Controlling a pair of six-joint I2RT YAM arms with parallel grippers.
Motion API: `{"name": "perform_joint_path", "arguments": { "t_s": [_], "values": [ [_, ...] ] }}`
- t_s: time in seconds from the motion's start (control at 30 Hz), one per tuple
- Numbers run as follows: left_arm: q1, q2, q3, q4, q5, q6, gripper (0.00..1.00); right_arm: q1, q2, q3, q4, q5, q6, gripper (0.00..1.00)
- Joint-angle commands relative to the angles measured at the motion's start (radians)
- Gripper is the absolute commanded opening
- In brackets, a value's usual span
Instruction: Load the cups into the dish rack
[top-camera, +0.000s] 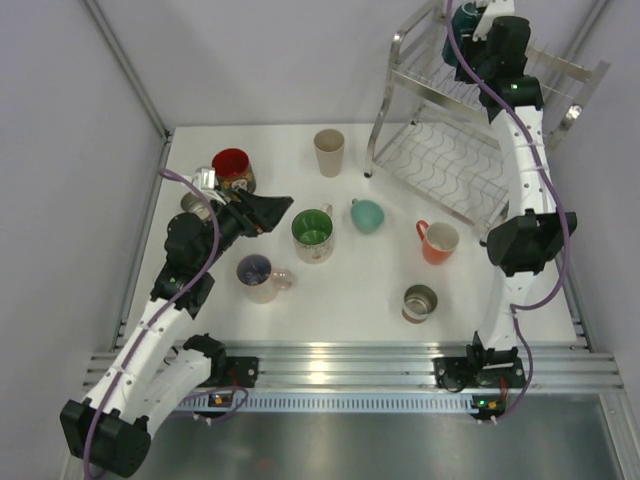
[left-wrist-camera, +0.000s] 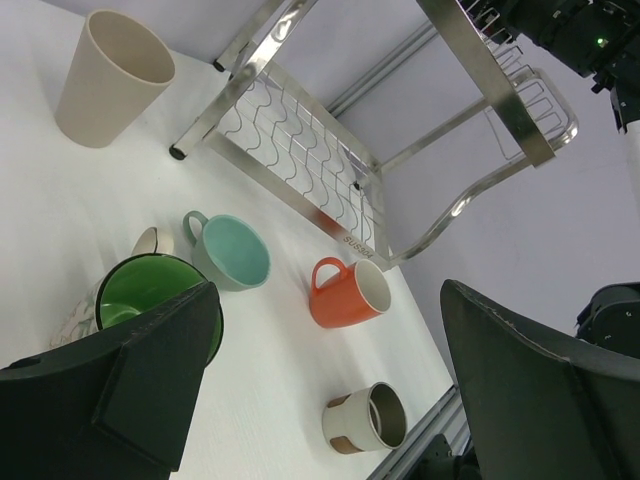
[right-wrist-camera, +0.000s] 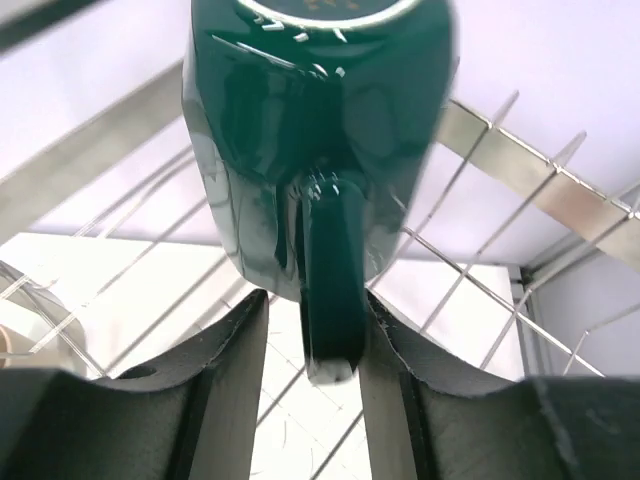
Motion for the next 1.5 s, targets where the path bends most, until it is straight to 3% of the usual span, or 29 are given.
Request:
{"name": "perform_joint_path", "arguments": {
  "t_s": [0.0,0.2,0.37,1.07,1.47],
  "values": [
    [0.001,0.005,0.001,0.029,-0.004,0.0,0.98,0.0,-0.007,0.062,0.111,-0.063,0.022,0.41],
    [0.001,0.022,0.005,0.036,0.01,-0.006,0.98,0.001,0.0,0.053,0.136,-0.098,0.039,0.45],
    [0.0,0.022,0.011,0.035,0.01,0.0,0.98,0.0,0.009,0.045,0.157,-0.121,0.055,0.39],
    [0.0,0.048,0.022,0.036,0.01,0.003,0.98,0.0,0.063,0.031,0.235,-0.156,0.132,0.41],
    [0.0,0.03,0.013,0.033,-0.005,0.041,0.98,-0.012,-0.047,-0.019,0.252,-0.107,0.106,0.67]
  ]
}}
